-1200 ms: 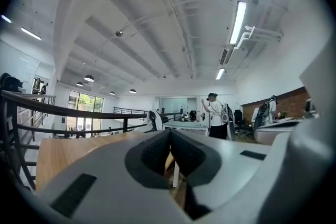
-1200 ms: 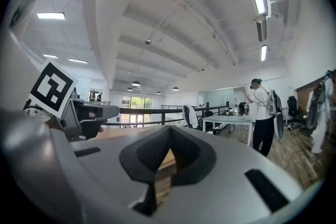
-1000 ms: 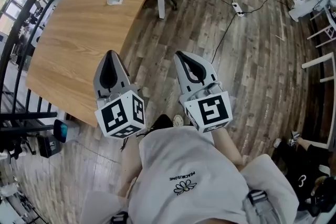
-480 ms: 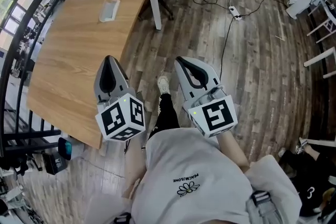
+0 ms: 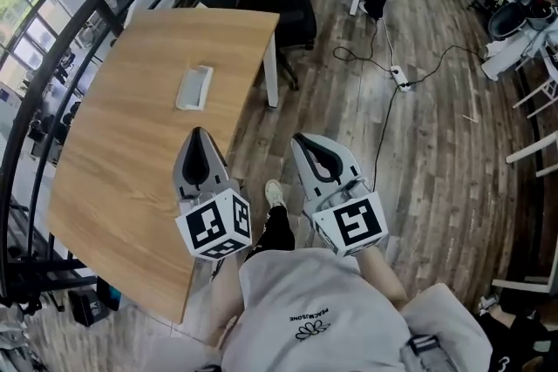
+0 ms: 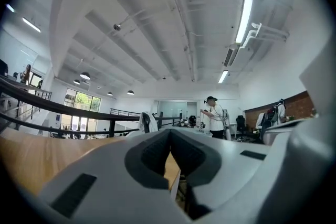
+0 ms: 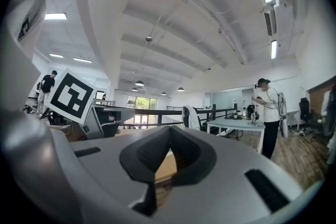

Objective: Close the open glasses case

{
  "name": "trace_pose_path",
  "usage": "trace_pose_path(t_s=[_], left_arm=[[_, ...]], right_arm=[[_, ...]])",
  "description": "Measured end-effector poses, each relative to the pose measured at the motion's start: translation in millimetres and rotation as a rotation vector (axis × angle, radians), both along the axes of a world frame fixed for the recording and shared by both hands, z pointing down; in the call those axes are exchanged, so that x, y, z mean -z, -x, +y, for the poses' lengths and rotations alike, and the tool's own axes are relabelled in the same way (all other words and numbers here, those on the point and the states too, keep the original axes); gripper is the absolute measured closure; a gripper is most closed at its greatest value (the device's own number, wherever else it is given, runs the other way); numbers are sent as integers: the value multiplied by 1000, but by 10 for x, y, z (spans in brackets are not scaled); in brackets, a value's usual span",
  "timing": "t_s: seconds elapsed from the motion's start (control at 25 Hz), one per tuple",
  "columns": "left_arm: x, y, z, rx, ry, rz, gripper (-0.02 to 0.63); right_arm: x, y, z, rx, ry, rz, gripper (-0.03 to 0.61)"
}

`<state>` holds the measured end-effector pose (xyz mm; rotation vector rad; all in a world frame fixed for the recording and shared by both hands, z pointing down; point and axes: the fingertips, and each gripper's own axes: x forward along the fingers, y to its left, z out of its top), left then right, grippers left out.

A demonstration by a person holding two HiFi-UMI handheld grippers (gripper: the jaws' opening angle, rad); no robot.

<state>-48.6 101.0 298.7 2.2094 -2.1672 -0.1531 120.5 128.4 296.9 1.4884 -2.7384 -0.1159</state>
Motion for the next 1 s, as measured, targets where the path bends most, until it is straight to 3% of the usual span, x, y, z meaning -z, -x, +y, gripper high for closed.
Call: trace_pose_path(t_s=[0.4,0.72,1.0], left_arm=[[288,478,-1596,58,-25,32,597],[100,963,-1974,214,35,61,597],[-180,1206,-2119,424,101,115,597]], right_arm=[[333,485,-1801,78,-6,-6,572],[225,892,-2482,216,41,-4,572],[133,1151,-2989,408,27,28,572]])
